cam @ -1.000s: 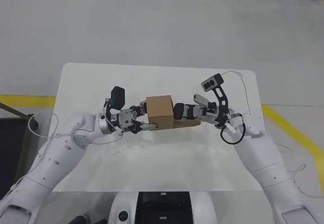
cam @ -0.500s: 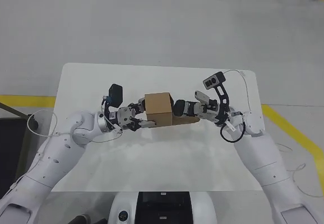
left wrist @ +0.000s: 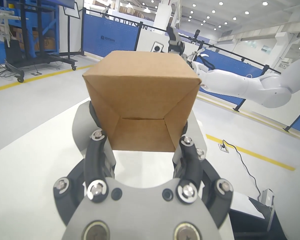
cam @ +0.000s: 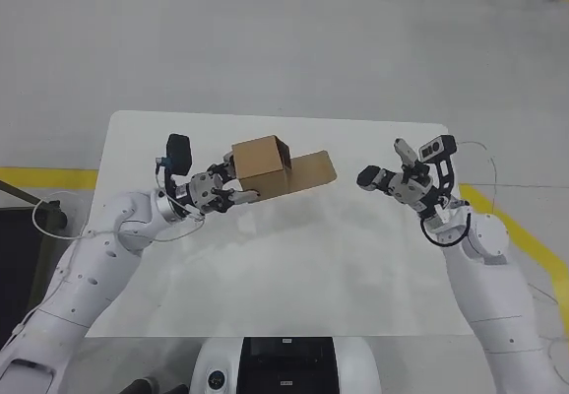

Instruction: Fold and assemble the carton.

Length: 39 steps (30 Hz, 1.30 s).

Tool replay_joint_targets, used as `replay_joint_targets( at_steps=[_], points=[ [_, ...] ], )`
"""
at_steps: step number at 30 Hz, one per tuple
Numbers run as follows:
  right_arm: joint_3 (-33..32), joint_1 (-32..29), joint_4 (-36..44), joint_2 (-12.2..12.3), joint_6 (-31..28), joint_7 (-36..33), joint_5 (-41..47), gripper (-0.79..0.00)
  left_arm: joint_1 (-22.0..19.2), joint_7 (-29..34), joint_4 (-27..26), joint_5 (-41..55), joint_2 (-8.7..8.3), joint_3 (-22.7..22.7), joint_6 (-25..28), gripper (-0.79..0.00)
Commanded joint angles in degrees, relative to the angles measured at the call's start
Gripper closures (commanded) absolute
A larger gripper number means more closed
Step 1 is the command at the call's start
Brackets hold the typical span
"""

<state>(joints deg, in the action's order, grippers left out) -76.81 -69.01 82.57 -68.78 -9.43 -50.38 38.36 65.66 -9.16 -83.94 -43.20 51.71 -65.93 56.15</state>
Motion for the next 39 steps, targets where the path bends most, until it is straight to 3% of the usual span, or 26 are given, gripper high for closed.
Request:
replay_joint_targets(
  at_steps=[1,18,26,39],
  points=[
    [1.0,0.0,-0.5,0.0,1.6,-0.9,-0.6,-0.785,0.1,-0.5,-0.3,0.0,0.08,-0.5,0.1,-0.265],
    [9.7,3.5,-6.6,-1.8,2.3,-7.6,3.9,-0.674,0.8,0.8,-3.3,-0.2,1.22,0.1,1.6,-0.265],
    [9.5,3.1,-5.3,-1.9,0.6,-9.5,5.3,-0.668,0.7,1.9,-3.3,-0.7,1.70,0.7,1.9,-0.262],
    [8.7,3.2,-5.9,-2.1,-1.4,-9.5,8.5,-0.542,0.8,2.0,-2.4,-1.3,2.10,0.6,1.9,-0.265]
  ],
)
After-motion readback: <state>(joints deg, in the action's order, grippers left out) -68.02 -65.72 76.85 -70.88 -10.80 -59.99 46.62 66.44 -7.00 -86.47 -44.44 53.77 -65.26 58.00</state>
